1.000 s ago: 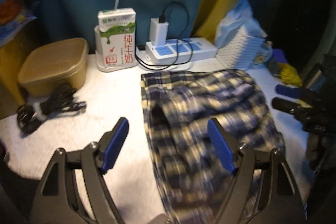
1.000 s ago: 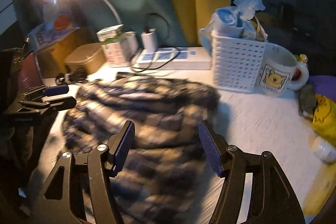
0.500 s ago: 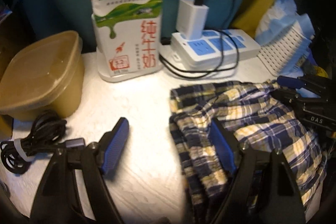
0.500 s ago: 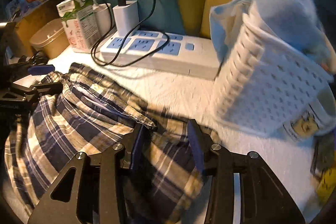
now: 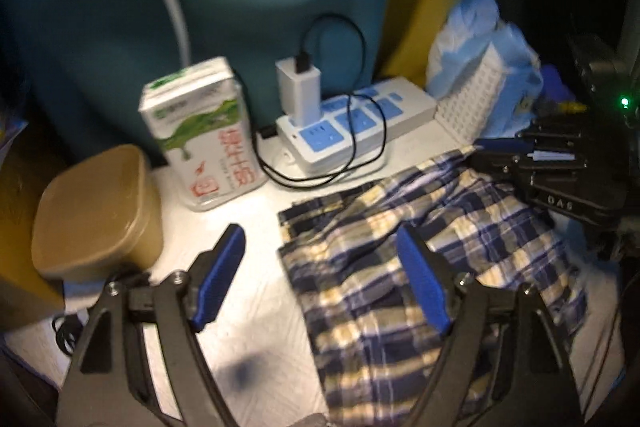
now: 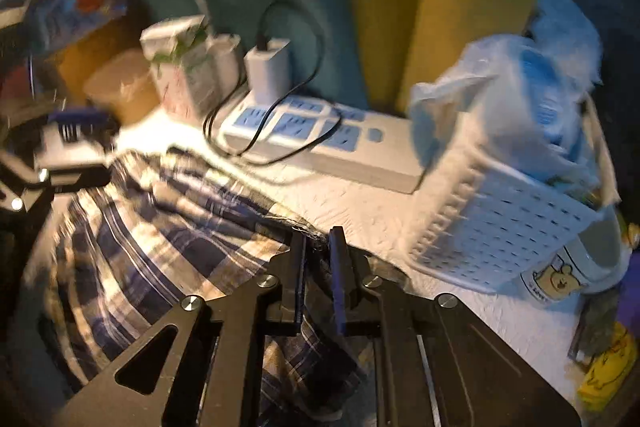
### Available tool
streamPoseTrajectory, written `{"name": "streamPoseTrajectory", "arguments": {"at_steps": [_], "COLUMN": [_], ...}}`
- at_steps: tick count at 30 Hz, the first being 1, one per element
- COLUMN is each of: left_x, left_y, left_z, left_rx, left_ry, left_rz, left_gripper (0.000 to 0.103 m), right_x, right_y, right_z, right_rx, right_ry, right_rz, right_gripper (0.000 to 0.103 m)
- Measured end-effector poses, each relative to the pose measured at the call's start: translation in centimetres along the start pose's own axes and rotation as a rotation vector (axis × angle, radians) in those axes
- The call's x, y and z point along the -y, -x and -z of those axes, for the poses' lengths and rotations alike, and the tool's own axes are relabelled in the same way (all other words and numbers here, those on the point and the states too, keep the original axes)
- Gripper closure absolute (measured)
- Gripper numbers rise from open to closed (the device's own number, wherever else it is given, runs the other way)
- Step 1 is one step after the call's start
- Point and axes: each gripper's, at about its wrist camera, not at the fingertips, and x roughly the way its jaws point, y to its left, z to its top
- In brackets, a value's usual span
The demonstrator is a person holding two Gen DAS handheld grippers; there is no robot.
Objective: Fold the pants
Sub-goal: 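Grasp the pants edge with the right gripper while the left gripper approaches the stack, then fold the held pants edge over the stack with the right gripper and release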
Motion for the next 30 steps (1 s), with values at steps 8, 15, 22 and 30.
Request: {"name": "streamPoseTrajectory", "arguments": {"at_steps": [8, 15, 22, 30], "left_x": [-2.7, -4.0, -0.3, 5.5], "left_y": [-6.3, -2.5, 3.2, 0.8], "left_z": [-0.3, -0.2, 1.2, 5.4], "left_rx": [-0.11, -0.034, 0.073, -0.044], "left_ry": [0.107, 0.157, 0.115, -0.012], "left_rz": [-0.049, -0.051, 0.031, 0.154], "left_gripper": [0.023, 0.023, 0.023, 0.023], "right_x": [0.4, 1.4, -2.4, -8.0], "right_y": [-4.0, 2.7, 5.8, 3.9], "right_z": [-1.1, -0.3, 2.5, 6.9], "right_rx": [-0.061, 0.052, 0.058, -0.068], "right_ry": [-0.002, -0.022, 0.028, 0.159], "right_rz": [-0.043, -0.102, -0.16, -0.122], "right_gripper": [0.091, 0.068, 0.067, 0.067]}}
